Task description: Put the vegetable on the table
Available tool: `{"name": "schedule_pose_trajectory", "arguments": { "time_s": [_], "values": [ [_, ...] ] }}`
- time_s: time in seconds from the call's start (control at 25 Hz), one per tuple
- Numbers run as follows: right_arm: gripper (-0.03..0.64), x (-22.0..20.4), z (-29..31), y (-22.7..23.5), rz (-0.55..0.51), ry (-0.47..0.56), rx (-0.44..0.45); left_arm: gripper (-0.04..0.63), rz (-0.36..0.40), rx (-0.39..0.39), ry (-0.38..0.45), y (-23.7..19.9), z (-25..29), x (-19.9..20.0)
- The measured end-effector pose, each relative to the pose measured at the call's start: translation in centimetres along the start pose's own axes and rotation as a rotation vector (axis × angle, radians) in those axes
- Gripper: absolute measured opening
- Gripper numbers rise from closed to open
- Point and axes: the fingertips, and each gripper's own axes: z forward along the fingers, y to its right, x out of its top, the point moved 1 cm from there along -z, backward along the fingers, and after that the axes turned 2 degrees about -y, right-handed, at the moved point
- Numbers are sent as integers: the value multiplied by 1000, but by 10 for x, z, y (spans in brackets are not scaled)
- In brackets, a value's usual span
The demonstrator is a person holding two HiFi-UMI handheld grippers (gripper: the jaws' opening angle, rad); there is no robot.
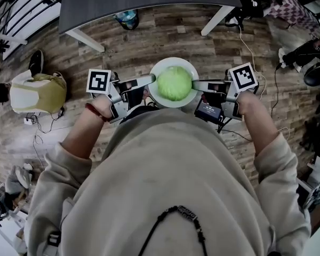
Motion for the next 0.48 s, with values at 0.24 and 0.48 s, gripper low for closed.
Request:
{"name": "schedule_pose_trajectory", "arguments": {
  "time_s": [0.24, 0.48],
  "values": [
    [28, 28, 34, -3, 11, -21, 0, 29, -1, -15, 44, -4, -36, 26],
    [28, 54, 66, -5, -5, -94, -13, 29, -34, -32, 119, -11, -69, 42]
  ]
}}
